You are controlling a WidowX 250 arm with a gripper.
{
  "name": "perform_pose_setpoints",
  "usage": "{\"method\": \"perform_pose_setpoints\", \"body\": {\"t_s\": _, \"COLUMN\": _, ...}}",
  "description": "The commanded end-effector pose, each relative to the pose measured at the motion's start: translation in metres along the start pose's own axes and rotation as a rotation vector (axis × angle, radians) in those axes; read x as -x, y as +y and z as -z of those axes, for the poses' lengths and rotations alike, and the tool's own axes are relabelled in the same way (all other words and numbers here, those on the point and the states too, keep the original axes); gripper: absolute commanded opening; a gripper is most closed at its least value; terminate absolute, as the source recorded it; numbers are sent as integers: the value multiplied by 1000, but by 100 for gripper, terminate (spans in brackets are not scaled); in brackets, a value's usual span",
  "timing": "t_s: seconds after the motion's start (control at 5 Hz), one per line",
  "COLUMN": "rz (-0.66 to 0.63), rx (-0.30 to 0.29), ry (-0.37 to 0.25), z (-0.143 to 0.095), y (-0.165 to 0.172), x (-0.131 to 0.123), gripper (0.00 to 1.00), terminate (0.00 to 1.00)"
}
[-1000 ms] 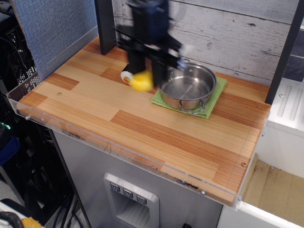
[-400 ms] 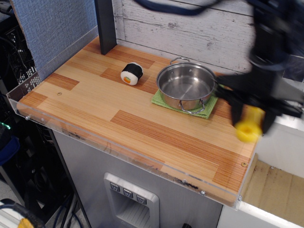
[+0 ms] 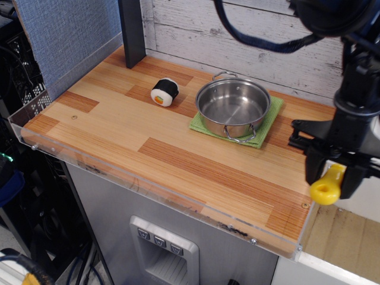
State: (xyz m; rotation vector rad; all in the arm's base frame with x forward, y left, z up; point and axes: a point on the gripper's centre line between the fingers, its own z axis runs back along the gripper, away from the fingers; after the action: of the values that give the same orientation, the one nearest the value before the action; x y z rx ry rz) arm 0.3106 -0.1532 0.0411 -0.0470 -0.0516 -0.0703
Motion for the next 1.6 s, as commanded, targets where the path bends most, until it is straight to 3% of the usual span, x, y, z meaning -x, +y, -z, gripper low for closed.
{"method": "perform_pose_setpoints", "body": {"t_s": 0.0, "rz": 39, "rx": -12, "ry": -56, "z": -24, "y": 21, "x": -4, "gripper": 0, "terminate": 0}}
{"method": "perform_pose_setpoints", "body": {"t_s": 0.2, "rz": 35, "rx": -5, "ry": -79, "z": -35, "y": 23, "x": 0, "gripper": 0, "terminate": 0}}
{"method": "perform_pose_setpoints", "body": {"t_s": 0.6, "rz": -34, "rx": -62, "ry": -21, "z": -9, "y": 39, "x": 4, "gripper": 0, "terminate": 0}}
{"method": "perform_pose_setpoints", "body": {"t_s": 1.4, "rz": -56, "rx": -87, "ry": 77, "z": 22, "y": 58, "x": 4, "gripper": 0, "terminate": 0}}
